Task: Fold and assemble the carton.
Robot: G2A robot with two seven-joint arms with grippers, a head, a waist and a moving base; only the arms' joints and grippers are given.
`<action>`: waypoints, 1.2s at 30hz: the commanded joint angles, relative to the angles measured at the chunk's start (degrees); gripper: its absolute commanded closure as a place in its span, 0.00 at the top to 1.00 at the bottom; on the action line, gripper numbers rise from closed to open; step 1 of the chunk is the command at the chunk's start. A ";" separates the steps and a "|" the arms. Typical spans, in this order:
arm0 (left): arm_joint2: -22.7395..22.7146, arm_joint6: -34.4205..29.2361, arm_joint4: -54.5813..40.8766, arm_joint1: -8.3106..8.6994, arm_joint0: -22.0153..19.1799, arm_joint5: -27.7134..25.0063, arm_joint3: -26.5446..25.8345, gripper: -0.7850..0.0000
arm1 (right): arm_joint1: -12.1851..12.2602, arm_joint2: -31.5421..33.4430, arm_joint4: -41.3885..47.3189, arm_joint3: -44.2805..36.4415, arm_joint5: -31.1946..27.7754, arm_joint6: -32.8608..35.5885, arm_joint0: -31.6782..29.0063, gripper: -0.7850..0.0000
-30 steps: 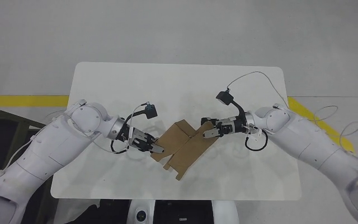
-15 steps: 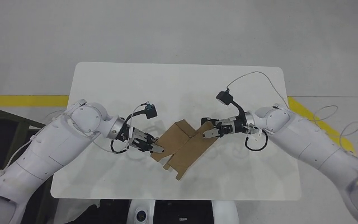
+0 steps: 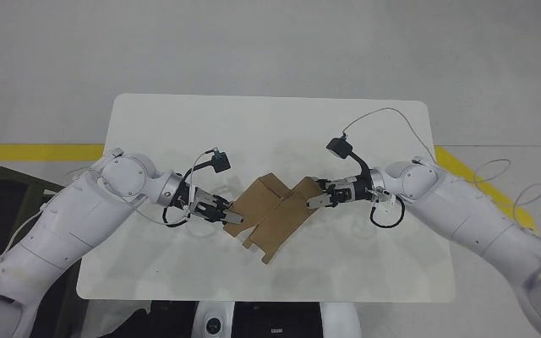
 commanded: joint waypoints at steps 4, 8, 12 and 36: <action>-0.10 1.25 0.76 -0.03 0.53 0.52 -0.57 0.00 | 0.00 0.64 -1.64 -0.82 1.22 -0.95 -0.63 1.00; -1.07 1.48 1.41 0.09 1.37 1.13 -1.53 0.00 | 0.22 2.37 -3.09 -0.97 1.78 -1.13 -1.87 1.00; -2.04 0.68 1.11 0.17 1.97 1.09 -2.04 0.00 | 0.38 3.99 -3.98 -0.93 1.94 -0.09 -2.83 1.00; -5.33 -1.72 0.67 -0.46 4.62 1.75 -2.75 0.00 | 0.82 11.09 -7.13 -2.74 3.33 3.29 -7.61 0.00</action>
